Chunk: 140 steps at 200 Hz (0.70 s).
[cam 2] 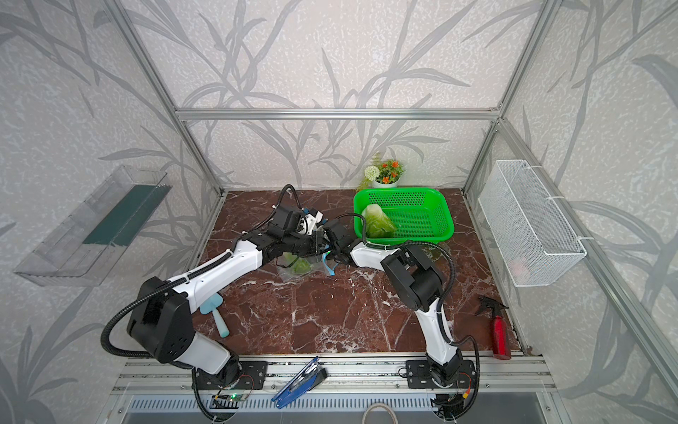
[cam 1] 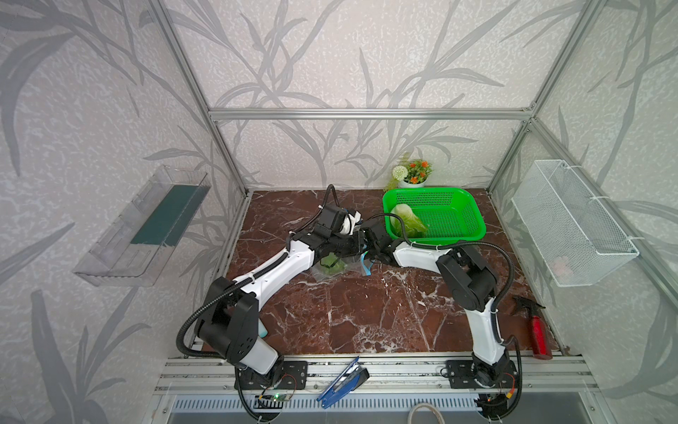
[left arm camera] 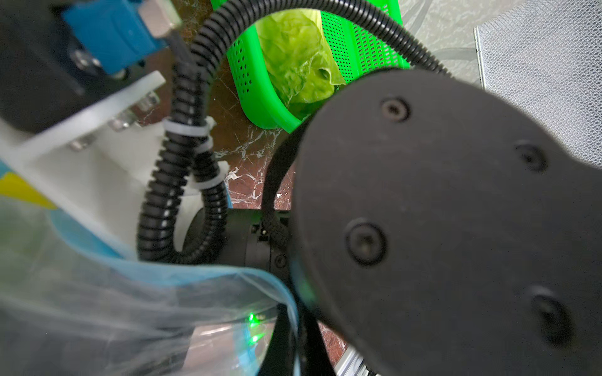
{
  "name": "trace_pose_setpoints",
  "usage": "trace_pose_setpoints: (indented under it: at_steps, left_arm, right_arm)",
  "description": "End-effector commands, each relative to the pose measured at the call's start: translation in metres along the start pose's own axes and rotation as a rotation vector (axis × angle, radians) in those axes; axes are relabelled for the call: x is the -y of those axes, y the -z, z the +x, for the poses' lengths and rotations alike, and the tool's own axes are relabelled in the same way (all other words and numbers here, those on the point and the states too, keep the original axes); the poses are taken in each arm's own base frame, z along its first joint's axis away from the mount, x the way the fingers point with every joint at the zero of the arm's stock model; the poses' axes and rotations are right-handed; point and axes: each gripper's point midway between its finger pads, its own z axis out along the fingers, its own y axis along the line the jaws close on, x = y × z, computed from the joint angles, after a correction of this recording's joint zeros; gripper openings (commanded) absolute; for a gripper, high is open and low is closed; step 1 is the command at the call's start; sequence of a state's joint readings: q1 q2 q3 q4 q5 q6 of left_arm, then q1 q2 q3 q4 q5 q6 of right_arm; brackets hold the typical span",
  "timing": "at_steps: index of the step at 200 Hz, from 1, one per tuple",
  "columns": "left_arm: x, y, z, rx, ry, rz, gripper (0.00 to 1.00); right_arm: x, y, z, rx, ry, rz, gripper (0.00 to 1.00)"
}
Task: Open the zip-top bag and take out the chinese cabbages
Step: Pick up the Chinese cabbage from the zipper food storage bag.
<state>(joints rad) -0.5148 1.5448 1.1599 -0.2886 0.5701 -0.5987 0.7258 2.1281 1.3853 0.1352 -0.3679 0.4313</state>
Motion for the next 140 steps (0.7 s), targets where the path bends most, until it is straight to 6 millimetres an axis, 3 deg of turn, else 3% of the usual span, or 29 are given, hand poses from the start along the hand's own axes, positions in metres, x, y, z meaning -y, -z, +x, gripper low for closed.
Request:
trace_pose_setpoints:
  at_steps: [1, 45, 73, 99, 140]
  left_arm:
    - [0.033, 0.007, -0.017, 0.068, -0.075, 0.112, 0.0]
    - [0.033, 0.007, -0.016, 0.067, -0.072, 0.117, 0.0]
    - [0.031, 0.008, -0.015, 0.066, -0.073, 0.104, 0.0]
    - [0.022, 0.011, -0.017, 0.07, -0.066, 0.072, 0.0]
    - [0.002, 0.023, -0.019, 0.08, -0.066, -0.021, 0.0]
  right_arm:
    - [-0.019, -0.025, 0.054, -0.154, 0.066, 0.015, 0.67]
    - [-0.021, -0.033, 0.067, -0.181, 0.026, -0.019, 0.29]
    - [-0.023, -0.024, 0.057, -0.138, 0.02, -0.014, 0.0]
    - [-0.029, 0.001, 0.032, -0.056, -0.014, -0.029, 0.0]
    - [-0.034, 0.065, -0.019, 0.148, -0.16, -0.11, 0.0]
